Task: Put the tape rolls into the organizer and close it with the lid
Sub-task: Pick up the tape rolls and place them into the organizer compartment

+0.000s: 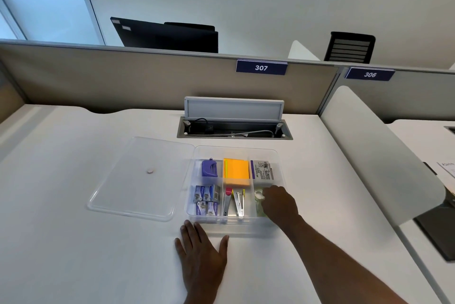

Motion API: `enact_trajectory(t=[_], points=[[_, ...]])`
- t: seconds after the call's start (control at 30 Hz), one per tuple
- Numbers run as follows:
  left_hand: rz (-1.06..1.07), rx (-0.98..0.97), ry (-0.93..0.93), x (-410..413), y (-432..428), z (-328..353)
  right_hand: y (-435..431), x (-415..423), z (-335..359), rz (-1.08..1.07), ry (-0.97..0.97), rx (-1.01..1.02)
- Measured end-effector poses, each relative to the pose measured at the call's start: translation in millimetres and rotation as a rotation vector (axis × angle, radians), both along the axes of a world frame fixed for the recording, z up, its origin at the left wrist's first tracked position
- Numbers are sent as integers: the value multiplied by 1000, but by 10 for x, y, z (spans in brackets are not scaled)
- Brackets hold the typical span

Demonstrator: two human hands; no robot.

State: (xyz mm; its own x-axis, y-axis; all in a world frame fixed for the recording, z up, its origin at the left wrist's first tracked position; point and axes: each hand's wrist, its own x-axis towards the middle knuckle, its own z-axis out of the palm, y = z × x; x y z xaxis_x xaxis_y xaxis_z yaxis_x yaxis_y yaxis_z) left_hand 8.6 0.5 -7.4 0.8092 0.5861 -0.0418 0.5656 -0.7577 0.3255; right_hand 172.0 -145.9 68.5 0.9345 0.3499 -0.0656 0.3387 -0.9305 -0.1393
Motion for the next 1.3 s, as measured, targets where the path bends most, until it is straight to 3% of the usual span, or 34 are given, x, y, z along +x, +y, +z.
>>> enact_trajectory(t=[0.4,0.67,0.9,1.03,1.3], points=[[0,-10,5,6,-1,10,8,-8,-24,60,9,-128],[-3,14,13,-11,-1,29,41,-23,23,47,46,-90],[-4,16,7,-10,-4,37,41,-40,10,-60,78,105],[-6,6,4,-2,-1,19,44,-28,-16,-111,6,118],[-7,-4,12,6,-6,16,121,-14,-59,-208,75,41]])
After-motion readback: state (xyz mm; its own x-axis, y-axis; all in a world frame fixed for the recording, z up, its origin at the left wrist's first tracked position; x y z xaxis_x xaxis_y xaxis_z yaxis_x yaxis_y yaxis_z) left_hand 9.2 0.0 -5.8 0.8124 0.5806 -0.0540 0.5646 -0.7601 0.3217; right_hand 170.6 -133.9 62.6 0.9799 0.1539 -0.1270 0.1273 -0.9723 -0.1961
